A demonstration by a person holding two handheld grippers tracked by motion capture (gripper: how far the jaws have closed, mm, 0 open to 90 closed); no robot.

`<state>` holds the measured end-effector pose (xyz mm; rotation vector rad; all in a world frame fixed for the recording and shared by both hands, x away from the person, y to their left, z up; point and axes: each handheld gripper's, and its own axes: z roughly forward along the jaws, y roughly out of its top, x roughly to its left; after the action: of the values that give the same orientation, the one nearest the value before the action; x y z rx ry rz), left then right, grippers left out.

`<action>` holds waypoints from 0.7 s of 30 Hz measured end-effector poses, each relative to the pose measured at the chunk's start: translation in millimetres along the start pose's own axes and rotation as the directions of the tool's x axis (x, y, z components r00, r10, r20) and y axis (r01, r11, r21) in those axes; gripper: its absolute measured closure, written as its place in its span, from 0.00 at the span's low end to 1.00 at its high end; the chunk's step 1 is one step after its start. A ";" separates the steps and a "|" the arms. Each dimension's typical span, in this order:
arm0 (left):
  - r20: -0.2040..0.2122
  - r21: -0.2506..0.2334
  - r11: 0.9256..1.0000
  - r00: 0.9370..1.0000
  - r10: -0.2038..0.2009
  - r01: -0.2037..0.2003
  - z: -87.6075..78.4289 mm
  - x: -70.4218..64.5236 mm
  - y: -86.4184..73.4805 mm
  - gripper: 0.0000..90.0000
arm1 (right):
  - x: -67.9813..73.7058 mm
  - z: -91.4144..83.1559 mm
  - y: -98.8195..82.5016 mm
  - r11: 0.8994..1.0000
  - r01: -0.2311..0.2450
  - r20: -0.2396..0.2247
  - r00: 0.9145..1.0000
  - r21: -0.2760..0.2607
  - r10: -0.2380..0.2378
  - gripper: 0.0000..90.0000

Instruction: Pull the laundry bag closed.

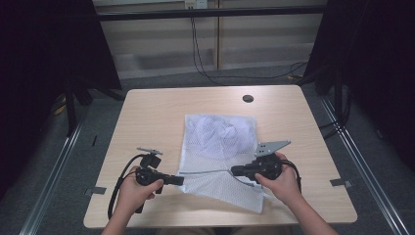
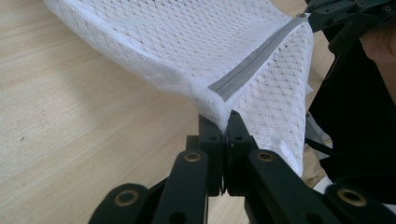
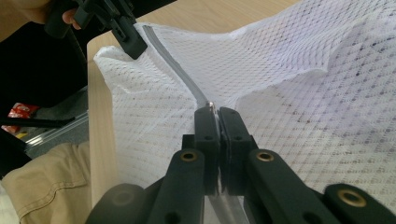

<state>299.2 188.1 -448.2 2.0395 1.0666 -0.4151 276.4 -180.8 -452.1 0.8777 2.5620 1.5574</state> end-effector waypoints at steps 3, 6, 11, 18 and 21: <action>0.010 -0.006 1.000 1.000 -0.005 0.005 -0.7 0.5 -0.9 0.98 | -0.3 -0.5 -0.5 1.000 -0.001 -0.003 1.000 0.001 0.001 0.97; 0.008 -0.003 1.000 1.000 -0.002 0.002 -0.3 0.8 -0.4 0.99 | -0.5 -0.8 -0.6 1.000 -0.002 0.001 1.000 0.000 0.002 0.97; 0.003 0.007 1.000 1.000 0.012 -0.012 -1.1 -0.2 -0.6 0.99 | -0.1 -2.0 -1.3 1.000 -0.006 -0.007 1.000 0.004 0.006 0.97; 0.011 -0.008 1.000 1.000 -0.010 0.010 -6.1 3.6 -2.8 0.99 | -9.1 -14.2 -7.2 0.999 -0.033 0.026 0.999 -0.006 0.033 0.97; 0.002 0.004 1.000 1.000 -0.004 0.004 -4.0 2.3 -1.8 0.99 | -9.6 -16.3 -7.6 1.000 -0.021 0.034 0.999 -0.005 0.022 0.97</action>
<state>298.9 193.0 -447.9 2.0406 1.0704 -0.4215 276.3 -201.1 -452.7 0.9258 2.5333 1.5398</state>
